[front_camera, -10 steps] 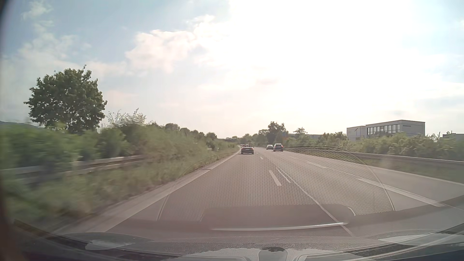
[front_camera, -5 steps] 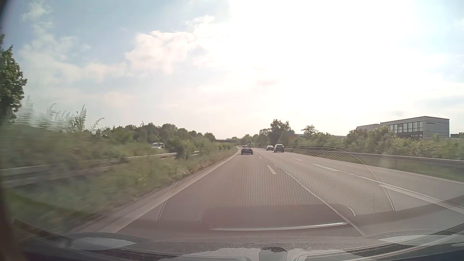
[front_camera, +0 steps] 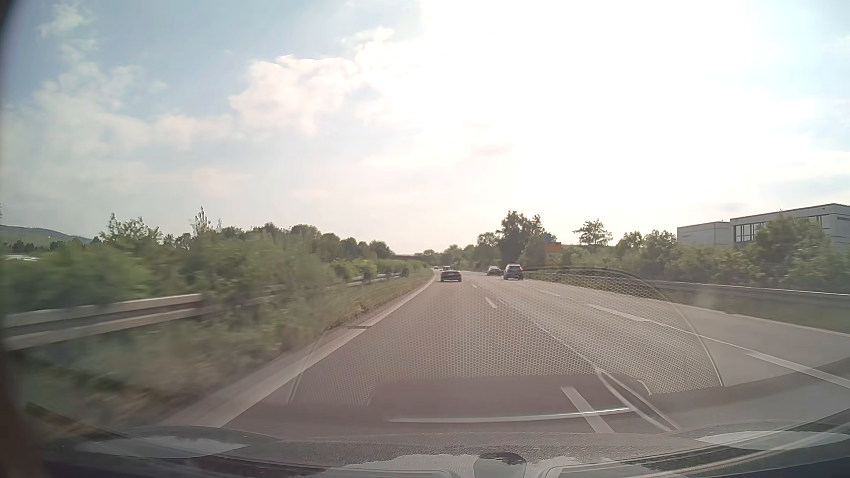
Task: Follow the waypoints while adhering to traffic rules and regulations
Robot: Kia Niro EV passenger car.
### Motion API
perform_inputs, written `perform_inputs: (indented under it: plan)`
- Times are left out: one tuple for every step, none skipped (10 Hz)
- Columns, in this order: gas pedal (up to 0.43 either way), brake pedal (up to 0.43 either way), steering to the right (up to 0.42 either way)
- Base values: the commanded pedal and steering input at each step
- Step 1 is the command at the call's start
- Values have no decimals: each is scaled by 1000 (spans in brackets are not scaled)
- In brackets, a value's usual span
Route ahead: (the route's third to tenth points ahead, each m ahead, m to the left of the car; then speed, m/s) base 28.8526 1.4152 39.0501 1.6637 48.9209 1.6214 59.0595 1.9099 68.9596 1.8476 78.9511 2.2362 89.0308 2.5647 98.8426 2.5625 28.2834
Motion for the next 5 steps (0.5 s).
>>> perform_inputs:
  plan:
    - [319, 0, -1]
    - [319, 0, -3]
    - [311, 0, -4]
    - [311, 0, -4]
    - [311, 0, -4]
